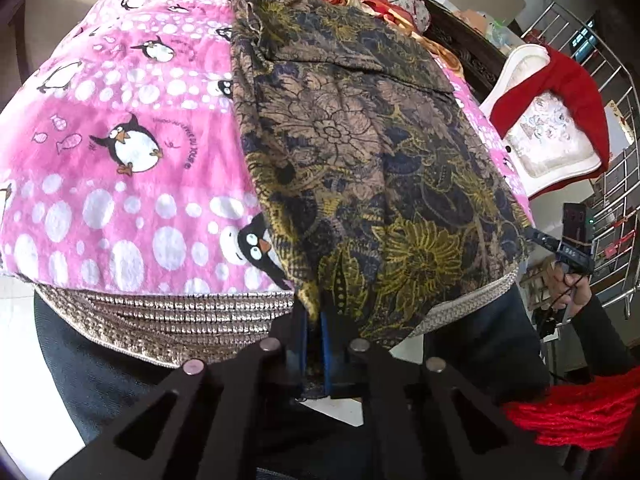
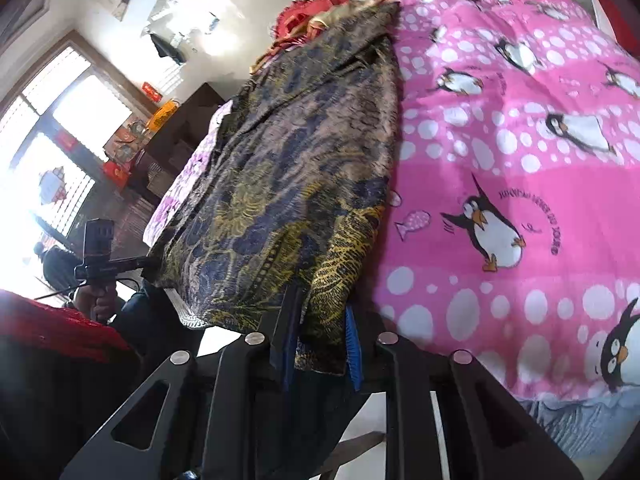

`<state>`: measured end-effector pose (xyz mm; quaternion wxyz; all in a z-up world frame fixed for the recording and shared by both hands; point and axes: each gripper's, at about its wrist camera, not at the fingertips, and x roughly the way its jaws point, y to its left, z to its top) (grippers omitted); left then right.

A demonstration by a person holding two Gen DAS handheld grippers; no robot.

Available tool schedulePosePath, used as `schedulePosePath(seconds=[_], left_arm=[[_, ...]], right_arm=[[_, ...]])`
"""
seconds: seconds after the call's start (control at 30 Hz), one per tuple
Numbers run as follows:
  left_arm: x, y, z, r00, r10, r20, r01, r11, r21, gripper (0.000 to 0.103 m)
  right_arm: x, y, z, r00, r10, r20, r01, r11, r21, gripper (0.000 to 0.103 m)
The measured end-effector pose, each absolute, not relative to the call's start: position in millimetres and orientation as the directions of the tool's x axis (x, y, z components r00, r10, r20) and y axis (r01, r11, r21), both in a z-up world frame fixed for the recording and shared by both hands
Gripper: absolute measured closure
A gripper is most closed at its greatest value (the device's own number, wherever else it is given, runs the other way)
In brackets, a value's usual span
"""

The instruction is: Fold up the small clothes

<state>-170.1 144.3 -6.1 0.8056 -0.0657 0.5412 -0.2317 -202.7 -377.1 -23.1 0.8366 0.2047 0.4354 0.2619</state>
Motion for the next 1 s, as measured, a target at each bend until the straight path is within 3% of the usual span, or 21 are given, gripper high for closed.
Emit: schedulePosePath(seconds=[0.07, 0.2, 0.53, 0.73, 0.83, 1.0], left_arm=[[-175, 148, 3, 0.336, -0.470, -0.816, 0.303, 0.874, -0.379, 0.100], [-181, 160, 23, 0.388, -0.509, -0.768, 0.313, 0.857, -0.410, 0.100], [-197, 224, 89, 0.539, -0.562, -0.628, 0.366, 0.827, -0.426, 0.100], [-224, 241, 133, 0.530, -0.673, -0.516, 0.482, 0.740, -0.470, 0.100], [-216, 241, 144, 0.540, -0.698, -0.471, 0.493, 0.716, -0.495, 0.100], [-146, 229, 132, 0.594, -0.630, -0.500, 0.401, 0.771, -0.495, 0.100]], right_arm=[[-208, -382, -11, 0.526, 0.596, -0.607, -0.261, 0.792, 0.552, 0.086], [-214, -378, 21, 0.585, 0.558, -0.588, -0.290, 0.821, 0.491, 0.086], [-237, -350, 118, 0.628, 0.618, -0.473, -0.486, 0.786, 0.381, 0.087], [-261, -344, 158, 0.618, 0.671, -0.411, -0.581, 0.741, 0.337, 0.086], [-267, -351, 172, 0.636, 0.682, -0.362, -0.592, 0.732, 0.339, 0.086], [-217, -358, 143, 0.688, 0.588, -0.426, -0.462, 0.807, 0.369, 0.086]])
